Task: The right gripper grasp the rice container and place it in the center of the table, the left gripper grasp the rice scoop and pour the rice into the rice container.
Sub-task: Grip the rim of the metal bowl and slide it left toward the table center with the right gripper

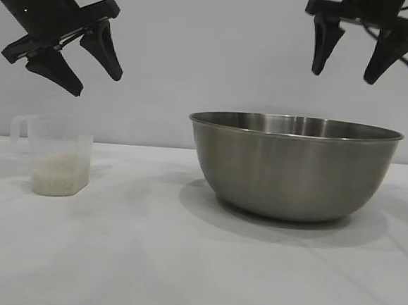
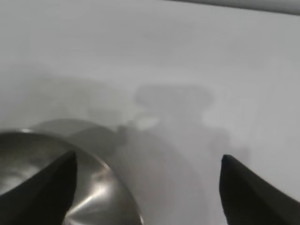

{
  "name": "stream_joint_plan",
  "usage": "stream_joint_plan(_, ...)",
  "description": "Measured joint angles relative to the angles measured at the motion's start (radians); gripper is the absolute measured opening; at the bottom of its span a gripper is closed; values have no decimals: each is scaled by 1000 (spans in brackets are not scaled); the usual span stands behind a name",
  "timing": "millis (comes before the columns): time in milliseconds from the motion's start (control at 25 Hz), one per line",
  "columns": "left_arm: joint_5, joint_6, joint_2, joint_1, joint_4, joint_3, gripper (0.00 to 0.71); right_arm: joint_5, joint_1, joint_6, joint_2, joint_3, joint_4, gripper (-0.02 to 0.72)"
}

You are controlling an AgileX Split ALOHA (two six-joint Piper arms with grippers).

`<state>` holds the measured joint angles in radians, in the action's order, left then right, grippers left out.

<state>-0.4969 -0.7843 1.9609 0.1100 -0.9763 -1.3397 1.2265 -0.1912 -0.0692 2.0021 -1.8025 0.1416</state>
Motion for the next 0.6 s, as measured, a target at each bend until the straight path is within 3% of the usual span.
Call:
stream_joint_plan(240, -17, -3, 0, 0, 0, 0, 444, 5, 0, 0, -5, 47, 51, 588)
stream_joint_plan(520, -21, -3, 0, 0, 0, 0, 444, -10, -2, 0, -7, 233, 36, 588)
stream_joint_plan(600, -21, -3, 0, 0, 0, 0, 444, -39, -2, 0, -1, 262, 36, 518)
